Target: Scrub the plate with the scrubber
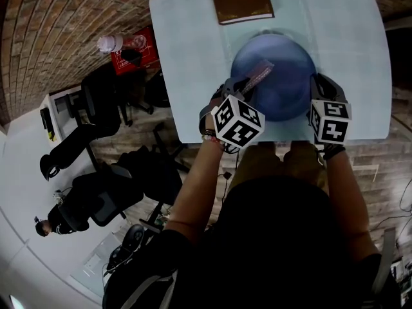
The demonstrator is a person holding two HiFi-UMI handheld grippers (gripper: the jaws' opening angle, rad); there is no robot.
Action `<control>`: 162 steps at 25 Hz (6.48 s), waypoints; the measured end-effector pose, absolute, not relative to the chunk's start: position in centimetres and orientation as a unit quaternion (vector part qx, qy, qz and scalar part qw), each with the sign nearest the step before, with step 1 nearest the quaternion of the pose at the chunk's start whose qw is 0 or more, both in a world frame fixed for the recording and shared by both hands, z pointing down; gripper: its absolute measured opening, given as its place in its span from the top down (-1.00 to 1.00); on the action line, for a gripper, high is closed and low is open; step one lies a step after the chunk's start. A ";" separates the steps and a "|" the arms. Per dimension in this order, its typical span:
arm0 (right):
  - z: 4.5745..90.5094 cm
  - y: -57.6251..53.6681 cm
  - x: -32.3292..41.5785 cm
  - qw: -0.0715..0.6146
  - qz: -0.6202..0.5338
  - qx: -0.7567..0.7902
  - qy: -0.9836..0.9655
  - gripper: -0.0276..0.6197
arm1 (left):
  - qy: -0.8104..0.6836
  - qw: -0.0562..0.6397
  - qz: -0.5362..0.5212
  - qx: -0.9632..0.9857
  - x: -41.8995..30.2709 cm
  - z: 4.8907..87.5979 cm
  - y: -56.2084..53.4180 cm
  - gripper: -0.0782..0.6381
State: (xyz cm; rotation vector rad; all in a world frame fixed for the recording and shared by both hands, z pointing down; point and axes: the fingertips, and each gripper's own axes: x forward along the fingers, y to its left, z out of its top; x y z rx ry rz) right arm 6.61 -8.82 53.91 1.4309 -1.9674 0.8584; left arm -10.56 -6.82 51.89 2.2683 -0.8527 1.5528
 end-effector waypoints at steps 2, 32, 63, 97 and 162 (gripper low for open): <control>53.9 -8.8 6.6 0.278 0.319 0.535 -0.732 0.72 | -0.286 0.138 0.532 0.785 -10.4 51.9 -5.9 0.56; 53.8 -8.5 6.5 0.266 0.324 0.539 -0.730 0.72 | -0.191 0.268 0.422 0.845 -0.8 52.2 -1.1 0.56; 53.8 -8.6 6.5 0.273 0.316 0.535 -0.735 0.72 | -0.306 0.160 0.464 0.816 -4.4 52.2 -14.2 0.56; 54.0 -8.6 6.4 0.279 0.311 0.534 -0.735 0.72 | -0.216 0.094 0.615 0.753 -10.4 53.1 -4.4 0.57; 54.0 -8.6 6.4 0.271 0.309 0.530 -0.742 0.72 | -0.241 0.100 0.572 0.778 -4.7 55.0 -10.0 0.57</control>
